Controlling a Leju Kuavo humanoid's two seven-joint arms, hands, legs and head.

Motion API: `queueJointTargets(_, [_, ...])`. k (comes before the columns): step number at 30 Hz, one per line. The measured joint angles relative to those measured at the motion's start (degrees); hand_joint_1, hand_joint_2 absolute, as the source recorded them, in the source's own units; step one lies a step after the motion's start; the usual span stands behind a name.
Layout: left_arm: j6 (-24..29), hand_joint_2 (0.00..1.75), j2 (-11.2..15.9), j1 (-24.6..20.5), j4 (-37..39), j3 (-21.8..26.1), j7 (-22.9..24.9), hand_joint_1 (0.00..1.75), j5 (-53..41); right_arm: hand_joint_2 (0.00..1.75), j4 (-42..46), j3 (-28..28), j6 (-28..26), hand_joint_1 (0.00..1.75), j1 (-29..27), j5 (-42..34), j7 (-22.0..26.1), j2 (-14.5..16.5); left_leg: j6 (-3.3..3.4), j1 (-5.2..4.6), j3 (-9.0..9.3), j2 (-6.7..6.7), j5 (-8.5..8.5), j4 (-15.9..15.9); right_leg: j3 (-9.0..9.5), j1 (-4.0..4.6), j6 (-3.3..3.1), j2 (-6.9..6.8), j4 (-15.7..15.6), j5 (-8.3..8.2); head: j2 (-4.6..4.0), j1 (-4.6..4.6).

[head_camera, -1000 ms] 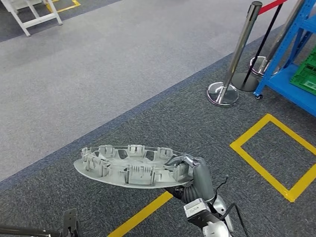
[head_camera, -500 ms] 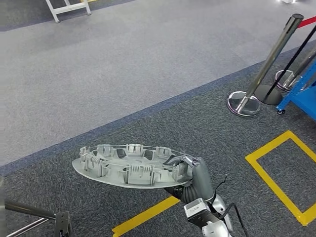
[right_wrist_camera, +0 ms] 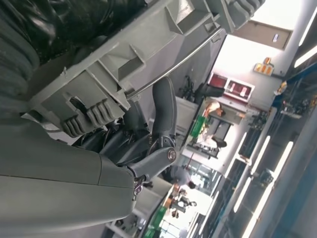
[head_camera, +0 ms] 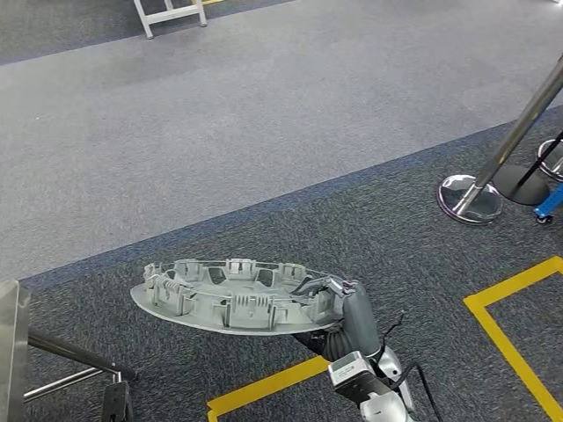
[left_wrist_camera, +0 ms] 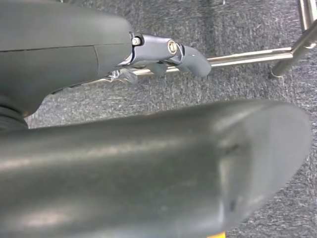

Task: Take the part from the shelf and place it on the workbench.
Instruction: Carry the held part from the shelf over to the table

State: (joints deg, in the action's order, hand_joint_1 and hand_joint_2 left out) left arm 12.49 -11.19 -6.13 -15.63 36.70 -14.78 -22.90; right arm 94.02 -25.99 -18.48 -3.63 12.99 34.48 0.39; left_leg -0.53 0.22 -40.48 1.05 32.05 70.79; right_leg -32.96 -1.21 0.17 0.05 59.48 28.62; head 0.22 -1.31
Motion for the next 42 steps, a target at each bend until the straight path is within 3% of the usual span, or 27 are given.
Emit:
queueJointTargets(2, [0.0, 0.0, -0.1, 0.1, 0.0, -0.2, 0.0, 0.0, 0.0, 1.75, 0.0, 0.1, 0.0, 1.75, -0.1, 0.0, 0.0, 0.0, -0.12, 0.19, -2.23, -0.43, 1.26, 4.5, 0.11, 0.14, -0.11, -1.14, 0.0, 0.18, 0.0, -0.02])
queueJointTargets(3, [0.0, 0.0, -0.1, 0.1, 0.0, -0.3, 0.0, 0.0, 0.0, 1.75, 0.0, 0.2, 0.0, 1.75, -0.2, 0.0, 0.0, 0.0, -0.04, 0.21, -1.88, -0.51, 0.25, 3.8, 0.21, 0.17, -0.09, -1.65, 0.0, 0.28, 0.0, -0.02])
queueJointTargets(4, [0.0, 0.0, -0.1, 0.2, 0.0, -0.4, 0.0, 0.0, -0.1, 1.75, 0.0, 0.2, 0.0, 1.75, -0.2, 0.0, 0.0, 0.0, 0.14, 0.18, -0.51, -0.7, -1.63, 1.0, 0.38, 0.2, -0.02, -2.12, 0.0, 0.41, 0.0, -0.02])
queueJointTargets(6, [-0.1, 0.0, -0.1, 0.2, 0.0, -0.6, -0.1, 0.0, -0.2, 1.75, 0.0, 0.2, 0.0, 1.75, -0.2, 0.0, 0.0, 0.0, 0.81, -0.29, 3.31, -2.39, -5.01, -6.6, 0.78, 0.34, 0.31, -3.0, 0.0, 0.73, -0.01, -0.04])
queueJointTargets(8, [-0.3, 0.0, -0.1, 0.0, 0.0, -0.7, -0.2, 0.0, -0.3, 1.75, 0.0, 0.2, 0.0, 1.75, -0.2, 0.0, 0.0, 0.0, 1.49, -0.92, 5.28, -3.87, -5.67, -10.8, 0.96, 0.56, 0.82, -3.81, -0.1, 0.93, -0.01, -0.04])
queueJointTargets(10, [-0.5, 0.0, -0.1, 0.0, 0.0, -0.8, -0.2, 0.0, -0.4, 1.75, 0.0, 0.3, 0.0, 1.75, -0.2, 0.0, 0.0, 0.0, 1.91, -1.11, 5.45, -3.4, -5.42, -11.6, 1.19, 0.68, 1.42, -4.72, -0.5, 0.99, 0.0, -0.03])
queueJointTargets(11, [-0.6, 0.0, -0.1, 0.1, 0.0, -0.8, -0.2, 0.0, -0.5, 1.75, 0.0, 0.3, 0.0, 1.75, -0.2, 0.0, 0.0, 0.0, 2.12, -1.0, 5.61, -2.94, -5.57, -12.0, 1.21, 0.65, 1.7, -4.7, -0.5, 1.25, 0.0, 0.01])
queueJointTargets(13, [-0.7, 0.0, -0.1, 0.2, 0.0, -0.8, -0.2, 0.0, -0.5, 1.75, 0.0, 0.3, 0.0, 1.75, -0.2, 0.1, 0.1, 0.0, 2.68, -0.68, 6.07, -2.01, -5.93, -12.7, 0.01, 0.59, 2.08, -2.98, 2.1, 3.01, -0.01, 0.19])
queueJointTargets(15, [-0.8, 0.0, -0.1, 0.0, 0.0, -0.9, -0.1, 0.0, -0.6, 1.75, 0.0, 0.3, 0.0, 1.75, -0.2, 0.2, 0.3, 0.0, 3.03, -0.58, 6.26, -1.02, -6.0, -12.9, -3.67, 0.54, 2.15, -0.75, 9.2, 6.14, -0.01, 0.47])
queueJointTargets(16, [-0.8, 0.0, -0.2, 0.0, 0.0, -0.9, 0.0, 0.0, -0.6, 1.75, 0.0, 0.3, 0.0, 1.75, -0.2, 0.2, 0.3, 0.0, 3.1, -0.61, 6.27, -0.47, -5.96, -12.9, -5.74, 0.55, 2.19, -0.33, 12.9, 7.28, 0.0, 0.57])
queueJointTargets(17, [-0.9, 0.0, -0.2, 0.0, 0.0, -0.9, 0.0, 0.0, -0.6, 1.75, 0.0, 0.3, 0.0, 1.75, -0.3, 0.2, 0.3, 0.0, 3.16, -0.64, 6.31, 0.09, -5.92, -12.8, -7.23, 0.56, 2.24, -0.16, 15.1, 7.5, 0.0, 0.6])
queueJointTargets(18, [-0.9, 0.0, -0.2, 0.0, 0.0, -0.9, 0.0, 0.0, -0.6, 1.75, 0.0, 0.3, 0.0, 1.75, -0.3, 0.2, 0.3, 0.0, 3.17, -0.64, 6.37, 0.69, -5.86, -12.8, -7.73, 0.54, 2.28, -0.1, 15.2, 6.56, -0.01, 0.6])
queueJointTargets(20, [-0.9, 0.0, -0.2, 0.0, 0.0, -1.0, 0.0, 0.0, -0.7, 1.75, 0.0, 0.3, 0.0, 1.75, -0.4, 0.2, 0.3, 0.0, 2.98, -0.55, 6.55, 1.95, -5.61, -12.5, -5.57, 0.37, 2.32, 0.47, 9.2, 2.12, -0.01, 0.62])
queueJointTargets(22, [-0.9, 0.0, -0.2, 0.0, 0.0, -1.0, 0.0, 0.0, -0.7, 1.75, 0.0, 0.3, 0.0, 1.75, -0.3, 0.3, 0.4, 0.0, 2.46, -0.57, 6.28, 3.06, -5.25, -11.9, -2.45, 0.03, 2.3, 2.58, 2.5, -0.67, -0.01, 0.7])
queueJointTargets(24, [-0.9, 0.0, -0.2, 0.0, 0.0, -1.1, 0.1, 0.0, -0.9, 1.75, 0.1, 0.3, 0.0, 1.75, -0.3, 0.4, 0.6, 0.0, 1.89, -0.47, 5.71, 3.93, -5.25, -11.5, -1.33, -0.03, 2.06, 3.8, 0.4, -0.66, -0.01, 0.75])
queueJointTargets(26, [-0.9, 0.0, -0.1, 0.1, 0.0, -1.2, 0.3, 0.0, -1.1, 1.75, 0.2, 0.4, -0.1, 1.75, -0.1, 0.9, 0.8, 0.0, 1.39, -0.23, 5.43, 4.46, -5.27, -11.4, -1.1, 0.04, 1.49, 2.94, 0.0, -0.77, 0.0, 0.75])
queueJointTargets(28, [-0.9, 0.0, 0.0, 0.1, 0.0, -1.4, 0.6, 0.0, -1.4, 1.75, 0.5, 0.5, -0.3, 1.75, 0.4, 1.5, 1.2, 0.0, 0.83, -0.25, 4.37, 3.05, -3.85, -9.1, -0.66, -0.07, 0.75, 1.8, -0.4, -0.86, 0.0, 0.43])
queueJointTargets(31, [-1.1, 0.0, 0.1, -0.3, 0.0, -2.0, 0.9, 0.0, -1.7, 1.75, 1.9, 0.6, -1.0, 1.75, 1.5, 2.4, 1.6, -0.1, 0.02, 0.04, -0.53, 0.15, 0.45, 0.8, -0.31, 0.07, 0.1, -0.11, -0.6, -0.67, -0.01, 0.05])
queueJointTargets(33, [-1.1, 0.0, 0.1, -0.3, 0.0, -2.2, 1.1, 0.0, -1.8, 1.75, 3.1, 0.6, -1.4, 1.75, 2.3, 2.9, 1.6, -0.1, -0.17, 0.28, -2.2, -0.34, 0.54, 3.8, -0.2, 0.15, 0.06, -1.23, -0.6, -0.51, -0.01, 0.04])
queueJointTargets(35, [-1.0, 0.0, 0.1, -0.2, 0.0, -2.4, 1.2, 0.0, -1.9, 1.75, 4.8, 0.5, -1.9, 1.75, 3.2, 3.2, 1.6, -0.2, 0.03, 0.32, 0.15, -0.87, -2.88, -1.2, 0.11, 0.16, 0.24, -2.16, -0.6, -0.3, 0.0, 0.03])
queueJointTargets(37, [-1.0, 0.0, 0.1, -0.5, 0.0, -2.5, 1.2, 0.0, -2.0, 1.75, 6.5, 0.3, -2.3, 1.75, 4.2, 3.3, 1.5, -0.3, 0.56, -0.15, 3.79, -2.8, -5.54, -8.4, 0.4, 0.3, 0.66, -2.93, -0.5, -0.02, -0.01, 0.03])
queueJointTargets(39, [-0.9, 0.0, 0.1, -0.7, 0.0, -2.6, 1.3, 0.0, -2.1, 1.75, 8.0, 0.0, -2.6, 1.75, 5.2, 3.4, 1.5, -0.4, 1.07, -0.76, 5.18, -4.02, -5.79, -11.5, 0.5, 0.5, 1.25, -3.71, -0.6, 0.18, -0.01, 0.09])
queueJointTargets(41, [-0.9, 0.0, 0.1, -0.8, 0.0, -2.7, 1.4, 0.0, -2.1, 1.75, 9.1, -0.4, -2.8, 1.75, 6.2, 3.5, 1.3, -0.4, 1.58, -0.83, 5.22, -3.26, -5.86, -12.0, 0.55, 0.46, 1.9, -4.34, -0.7, 0.42, -0.01, 0.15])
queueJointTargets(42, [-0.8, 0.0, 0.1, -0.8, 0.0, -2.8, 1.4, 0.0, -2.2, 1.75, 9.6, -0.6, -2.9, 1.75, 6.6, 3.6, 1.2, -0.5, 1.88, -0.73, 5.41, -2.79, -5.98, -12.3, 0.4, 0.35, 2.17, -3.87, -0.3, 0.87, -0.02, 0.19])
